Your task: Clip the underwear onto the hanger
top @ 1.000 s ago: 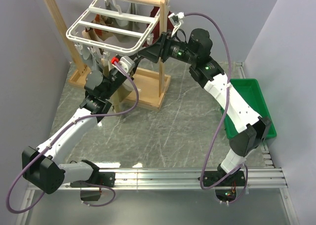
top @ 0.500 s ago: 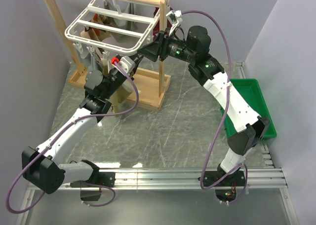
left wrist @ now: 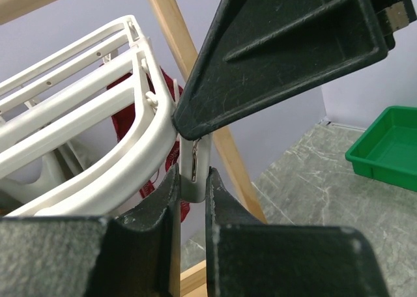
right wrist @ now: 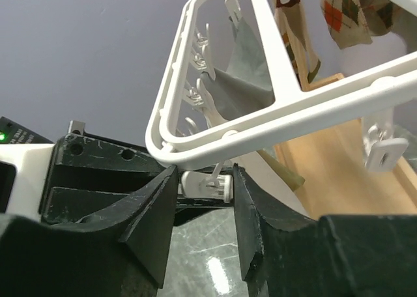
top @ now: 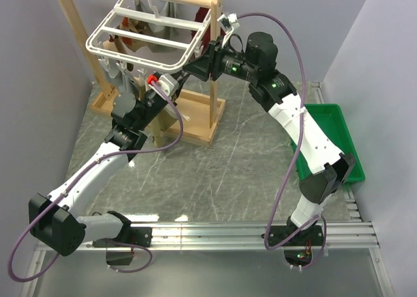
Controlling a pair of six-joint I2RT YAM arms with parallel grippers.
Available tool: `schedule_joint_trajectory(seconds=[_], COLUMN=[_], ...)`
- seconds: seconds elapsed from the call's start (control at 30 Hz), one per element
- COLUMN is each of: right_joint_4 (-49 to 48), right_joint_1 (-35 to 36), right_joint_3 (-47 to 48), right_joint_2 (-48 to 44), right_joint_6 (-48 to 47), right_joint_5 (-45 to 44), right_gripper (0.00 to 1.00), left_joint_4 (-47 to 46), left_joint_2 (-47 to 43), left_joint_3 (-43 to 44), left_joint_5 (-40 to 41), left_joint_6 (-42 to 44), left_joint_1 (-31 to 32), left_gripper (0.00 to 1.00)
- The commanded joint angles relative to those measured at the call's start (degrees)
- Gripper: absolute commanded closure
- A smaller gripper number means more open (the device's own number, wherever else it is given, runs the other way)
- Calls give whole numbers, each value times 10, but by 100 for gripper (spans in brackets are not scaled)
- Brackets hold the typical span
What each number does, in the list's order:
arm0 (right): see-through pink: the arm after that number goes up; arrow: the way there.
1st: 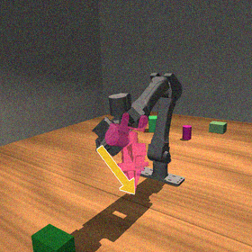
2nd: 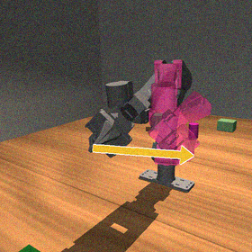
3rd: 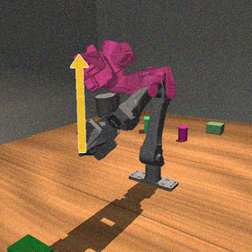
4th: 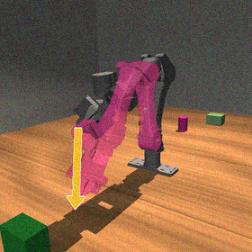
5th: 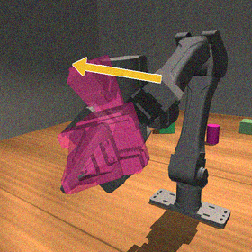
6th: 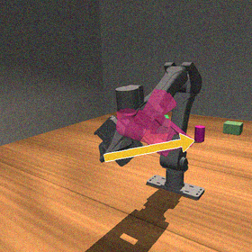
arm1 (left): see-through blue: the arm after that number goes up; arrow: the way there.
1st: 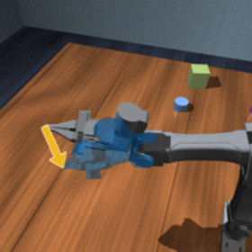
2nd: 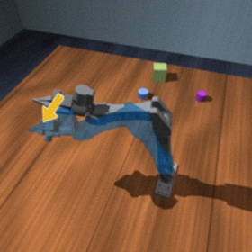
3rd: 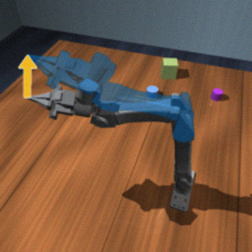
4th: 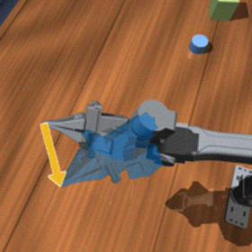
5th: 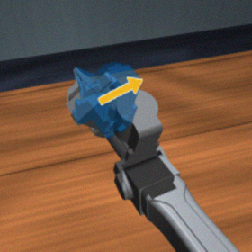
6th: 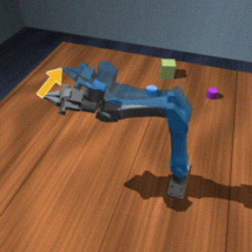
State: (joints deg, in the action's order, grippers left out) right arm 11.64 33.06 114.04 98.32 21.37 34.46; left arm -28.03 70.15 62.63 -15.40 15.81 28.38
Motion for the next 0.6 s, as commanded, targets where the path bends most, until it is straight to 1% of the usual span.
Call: schedule_joint_trajectory(seconds=[0.0, 0.27, 0.3, 0.33, 0.47, 0.5, 0.53, 0.57], right_joint_4=[17, 32, 29, 23, 23, 25, 29, 30], right_joint_1=[9, 9, 10, 9, 9, 10, 9, 9], right_joint_3=[34, 24, 20, 14, 21, 22, 26, 27], right_joint_2=[20, 16, 11, 8, 12, 14, 15, 17], right_joint_6=[-11, -24, -26, -26, -29, -30, -31, -33], right_joint_5=[2, 2, 4, 6, 13, 15, 17, 16], right_gripper=[51, 47, 48, 52, 61, 68, 72, 77], left_joint_4=[-18, -19, -19, -19, -19, -19, -18, -19], left_joint_2=[2, 2, 3, 3, 1, 2, 1, 0], left_joint_3=[20, 16, 16, 15, 16, 16, 17, 17], left_joint_5=[-14, -10, -10, -10, -14, -13, -12, -12], left_joint_6=[6, 4, 4, 4, 4, 2, 1, 0], left_joint_1=[2, 2, 2, 2, 3, 2, 2, 3], left_gripper=[99, 99, 100, 99, 100, 99, 98, 93])
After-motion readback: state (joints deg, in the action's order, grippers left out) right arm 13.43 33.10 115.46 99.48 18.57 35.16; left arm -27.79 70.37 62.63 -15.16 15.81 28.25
